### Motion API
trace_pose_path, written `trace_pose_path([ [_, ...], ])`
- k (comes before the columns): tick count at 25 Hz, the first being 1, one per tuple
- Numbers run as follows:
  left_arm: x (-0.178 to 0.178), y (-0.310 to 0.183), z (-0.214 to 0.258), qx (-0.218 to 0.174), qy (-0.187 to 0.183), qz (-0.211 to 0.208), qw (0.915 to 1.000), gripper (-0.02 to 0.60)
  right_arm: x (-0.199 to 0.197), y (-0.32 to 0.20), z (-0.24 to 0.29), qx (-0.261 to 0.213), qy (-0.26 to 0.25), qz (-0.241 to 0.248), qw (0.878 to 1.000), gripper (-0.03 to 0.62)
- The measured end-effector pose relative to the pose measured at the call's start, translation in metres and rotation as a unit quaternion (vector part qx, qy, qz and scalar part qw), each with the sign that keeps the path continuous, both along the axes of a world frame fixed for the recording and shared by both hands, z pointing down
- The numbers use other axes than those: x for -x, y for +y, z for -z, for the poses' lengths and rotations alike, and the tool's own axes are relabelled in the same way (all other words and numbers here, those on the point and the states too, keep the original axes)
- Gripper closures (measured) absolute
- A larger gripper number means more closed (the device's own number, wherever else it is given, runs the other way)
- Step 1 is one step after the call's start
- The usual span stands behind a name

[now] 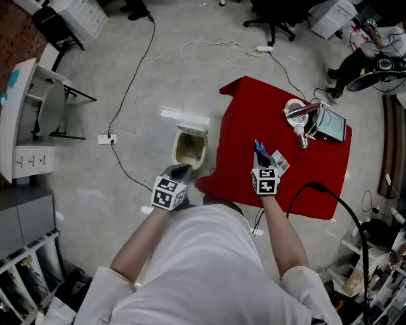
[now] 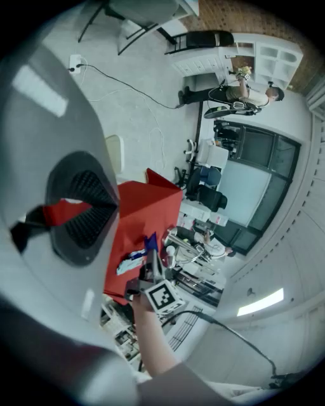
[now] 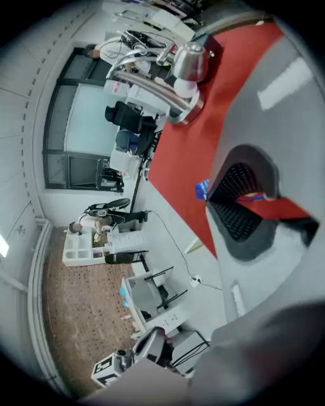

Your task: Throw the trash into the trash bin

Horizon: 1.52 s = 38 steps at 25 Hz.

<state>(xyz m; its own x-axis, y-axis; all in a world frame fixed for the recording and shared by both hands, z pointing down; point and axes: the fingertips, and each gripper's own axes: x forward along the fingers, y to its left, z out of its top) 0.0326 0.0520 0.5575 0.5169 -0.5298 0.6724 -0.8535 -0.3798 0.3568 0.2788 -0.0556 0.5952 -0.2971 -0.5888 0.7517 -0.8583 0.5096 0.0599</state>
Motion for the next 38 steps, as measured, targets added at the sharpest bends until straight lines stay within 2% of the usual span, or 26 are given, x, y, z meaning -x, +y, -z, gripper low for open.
trace_pose_path([
  [12,0.080,0.010,-0.004,0.004,0.003,0.023,0.9997,0.577,0.158,0.021,0.004,0.027,-0.068,0.080,0.994,0.592],
  [18,0.117,0.018,-0.013,0.015,-0.003,0.027,0.9995,0.577,0.232,0.047,-0.007,0.047,-0.095,0.134,0.985,0.592],
  [20,0.127,0.020,-0.016,0.020,-0.004,0.025,0.9995,0.577,0.250,0.055,-0.017,0.059,-0.100,0.137,0.984,0.592],
  [24,0.138,0.014,-0.030,0.028,-0.006,0.022,0.9993,0.577,0.265,0.056,-0.042,0.086,-0.118,0.116,0.982,0.592],
  [32,0.152,-0.005,-0.081,0.040,-0.024,-0.015,0.9988,0.577,0.280,0.049,-0.108,0.133,-0.125,0.069,0.981,0.592],
  [38,0.154,-0.016,-0.123,0.070,-0.017,-0.018,0.9973,0.577,0.285,0.037,-0.157,0.165,-0.144,0.032,0.975,0.592],
])
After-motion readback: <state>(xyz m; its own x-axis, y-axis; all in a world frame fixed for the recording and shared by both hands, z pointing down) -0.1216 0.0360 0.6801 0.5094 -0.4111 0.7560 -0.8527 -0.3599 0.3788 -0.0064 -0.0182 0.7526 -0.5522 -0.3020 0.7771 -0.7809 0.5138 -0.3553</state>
